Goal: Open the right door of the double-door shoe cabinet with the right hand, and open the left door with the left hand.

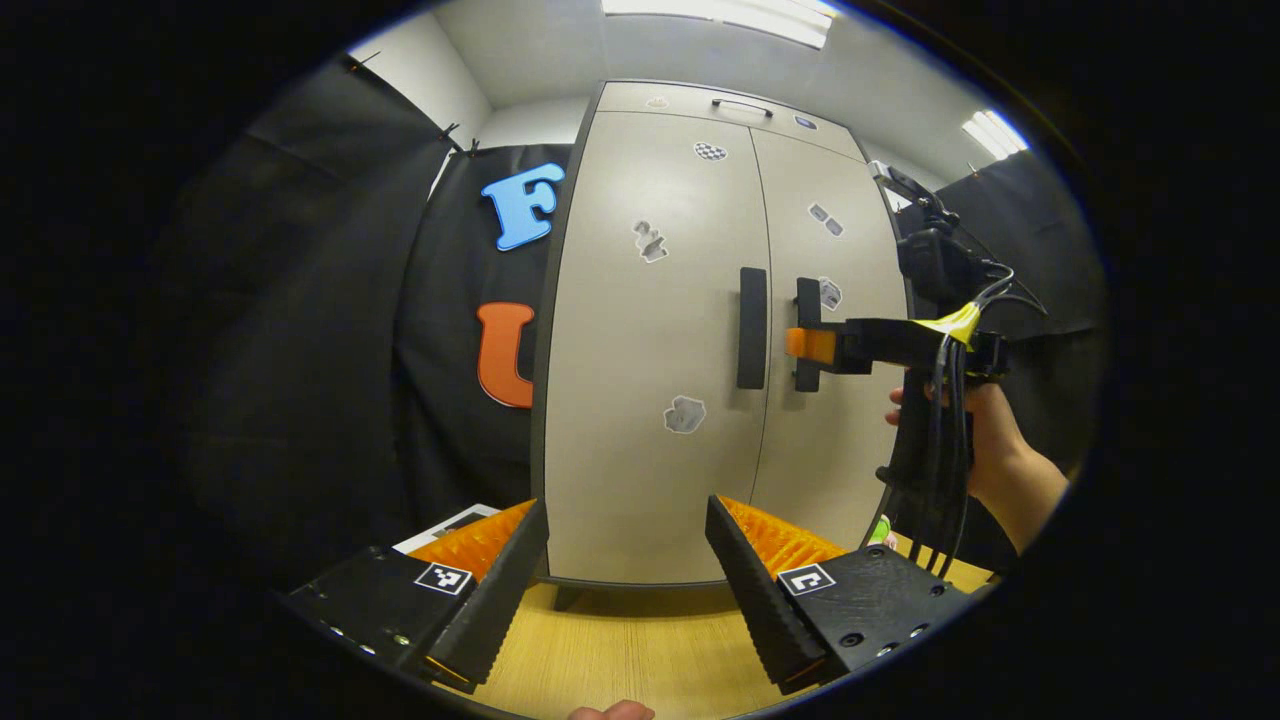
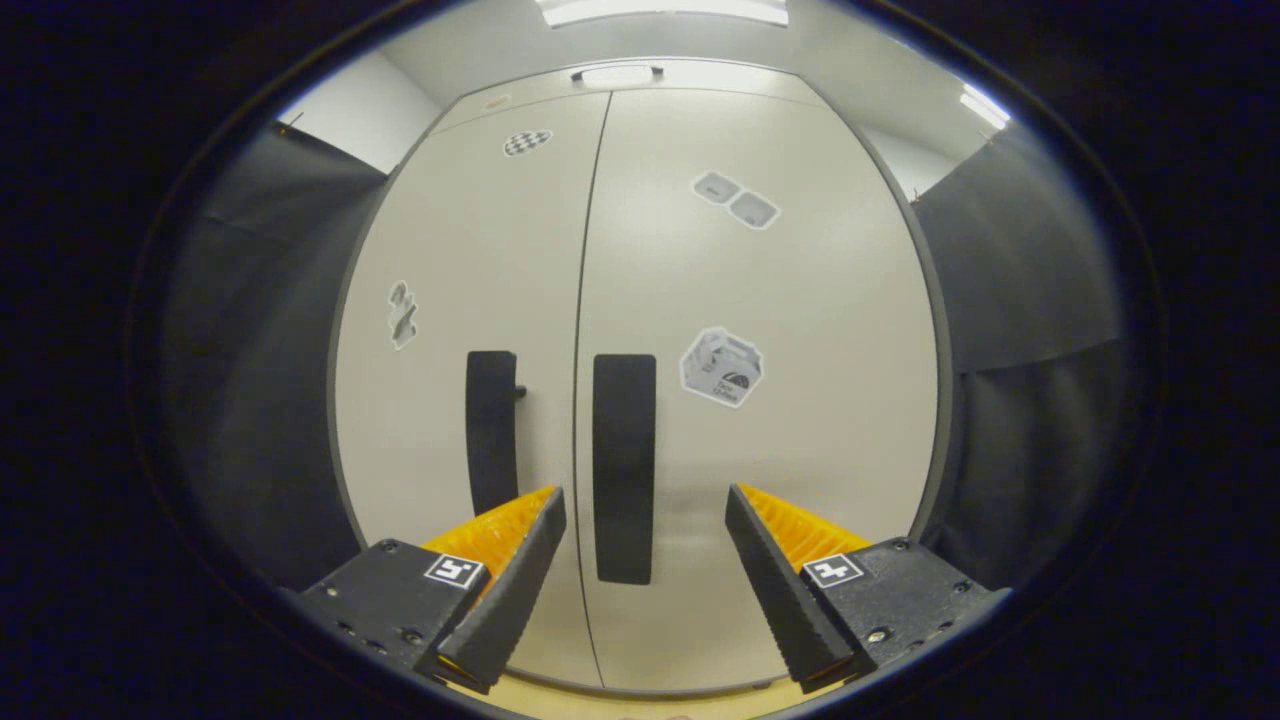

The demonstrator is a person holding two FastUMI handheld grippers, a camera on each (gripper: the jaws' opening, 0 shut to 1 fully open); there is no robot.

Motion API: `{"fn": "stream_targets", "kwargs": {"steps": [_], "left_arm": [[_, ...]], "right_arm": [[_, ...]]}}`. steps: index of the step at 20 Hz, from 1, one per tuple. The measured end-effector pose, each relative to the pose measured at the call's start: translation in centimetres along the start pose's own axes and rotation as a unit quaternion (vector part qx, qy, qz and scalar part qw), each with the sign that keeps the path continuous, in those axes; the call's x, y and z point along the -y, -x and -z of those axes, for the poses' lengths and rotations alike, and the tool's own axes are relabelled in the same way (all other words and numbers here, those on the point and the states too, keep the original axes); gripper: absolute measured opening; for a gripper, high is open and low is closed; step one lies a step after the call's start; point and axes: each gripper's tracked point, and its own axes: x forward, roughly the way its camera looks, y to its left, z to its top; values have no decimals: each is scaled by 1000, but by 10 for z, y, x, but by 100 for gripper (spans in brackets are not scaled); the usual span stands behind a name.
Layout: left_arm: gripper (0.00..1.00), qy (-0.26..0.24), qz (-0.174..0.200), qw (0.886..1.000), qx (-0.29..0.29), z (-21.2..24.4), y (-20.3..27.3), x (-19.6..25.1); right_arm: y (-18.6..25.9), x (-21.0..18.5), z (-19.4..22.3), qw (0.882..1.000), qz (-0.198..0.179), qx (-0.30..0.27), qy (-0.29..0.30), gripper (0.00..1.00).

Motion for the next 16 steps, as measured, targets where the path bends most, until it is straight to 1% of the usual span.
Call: {"fn": "stream_targets", "kwargs": {"steps": [6,7,10,11,13,15,16], "left_arm": [[95,8,-15,1000,-7,7,-3,-22],[95,9,-16,1000,-8,7,-4,-25],[95,14,-16,1000,-14,9,-8,-28],[95,16,-16,1000,-15,6,-7,-26],[95,17,-13,1000,-14,4,-4,-22],[95,17,-11,1000,-14,6,-6,-22],[95,17,-10,1000,-13,7,-6,-23]], "right_arm": [[-21,0,6,999,13,-10,-27,99],[-21,1,4,999,16,-3,-29,100],[-22,3,6,999,23,-1,-24,98],[-22,6,6,999,35,1,-14,97],[-23,5,7,999,41,-2,-2,88],[-23,5,7,999,41,-5,2,87],[-24,6,8,999,41,-7,4,84]]}}
